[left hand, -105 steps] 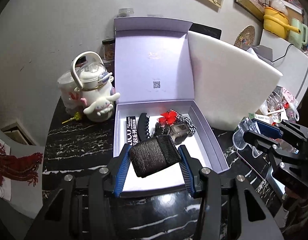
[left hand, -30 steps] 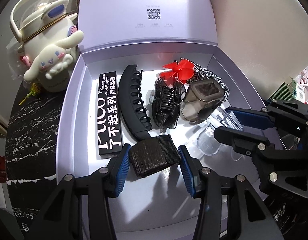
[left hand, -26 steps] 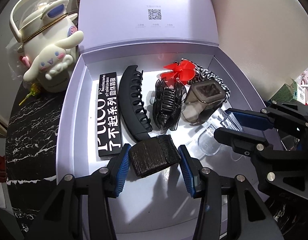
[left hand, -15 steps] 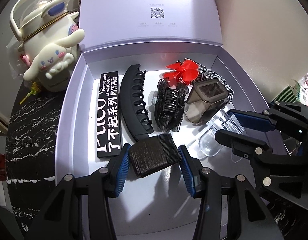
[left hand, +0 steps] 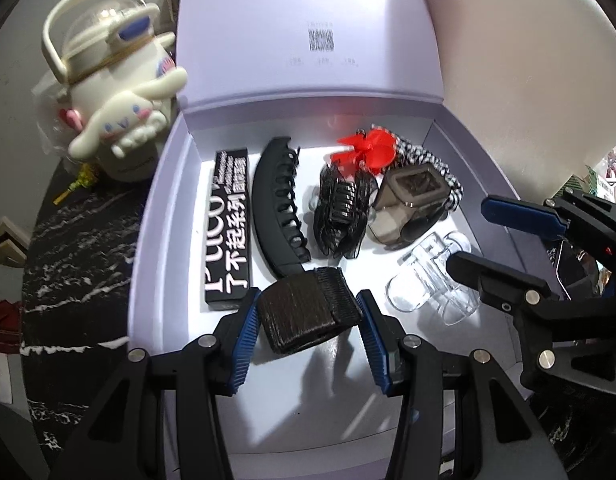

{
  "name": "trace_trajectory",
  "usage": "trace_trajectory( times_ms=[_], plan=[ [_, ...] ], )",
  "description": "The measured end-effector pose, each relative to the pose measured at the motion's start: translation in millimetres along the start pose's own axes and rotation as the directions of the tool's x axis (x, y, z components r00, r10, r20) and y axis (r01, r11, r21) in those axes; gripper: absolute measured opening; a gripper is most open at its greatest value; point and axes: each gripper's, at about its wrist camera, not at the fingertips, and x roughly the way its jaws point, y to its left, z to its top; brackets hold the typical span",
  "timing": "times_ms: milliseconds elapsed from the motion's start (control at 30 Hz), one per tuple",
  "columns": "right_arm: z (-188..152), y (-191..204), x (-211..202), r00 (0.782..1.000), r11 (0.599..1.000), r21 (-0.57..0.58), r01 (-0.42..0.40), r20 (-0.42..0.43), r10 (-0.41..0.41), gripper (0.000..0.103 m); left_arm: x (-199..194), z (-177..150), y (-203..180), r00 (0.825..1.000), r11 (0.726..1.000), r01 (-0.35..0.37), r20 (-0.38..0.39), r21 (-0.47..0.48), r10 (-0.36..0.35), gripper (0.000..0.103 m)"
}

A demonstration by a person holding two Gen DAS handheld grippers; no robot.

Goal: Organize rigid objects

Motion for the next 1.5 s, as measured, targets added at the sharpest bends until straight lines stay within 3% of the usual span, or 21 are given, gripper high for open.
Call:
trace_trajectory(
  times_ms=[233, 300, 367, 433, 733, 1033, 1500],
  plan=[
    [-2, -7, -12, 1.000, 0.999, 0.045, 0.006, 0.019, -0.007, 0.055, -12, 0, -3, 0.996, 0.997, -0.080, 0.035, 0.002, 0.080, 0.048],
    [-4, -7, -16, 0.999, 0.999, 0.041, 0.015, 0.028, -0.016, 0.056, -15, 0, 0, 0.997, 0.997, -0.069, 0.034, -0.017, 0.070, 0.058],
    [-4, -6, -19, 0.999, 0.999, 0.036, 0.018, 0.039, -0.019, 0.058, -19, 1, 3, 0.996, 0.997, -0.070, 0.046, -0.038, 0.071, 0.084],
    [-4, -5, -23, 0.999, 0.999, 0.034, 0.015, 0.044, -0.016, 0.059, -24, 2, 3, 0.996, 0.997, -0.067, 0.061, -0.039, 0.070, 0.087],
    [-3, 0, -42, 0.997, 0.999, 0.037, 0.018, 0.077, -0.021, 0.061, -45, -1, 10, 0.993, 0.993, -0.095, 0.063, -0.066, 0.099, 0.087],
    [-2, 5, -72, 0.992, 0.998, 0.055, 0.005, 0.126, -0.012, 0.069, -81, -3, 6, 0.988, 0.994, -0.094, 0.116, -0.061, 0.101, 0.087],
    [-2, 17, -131, 0.972, 0.996, 0.058, 0.067, 0.220, -0.078, 0.082, -144, -12, -16, 0.966, 0.993, -0.119, 0.230, -0.021, 0.121, 0.087]
  ],
)
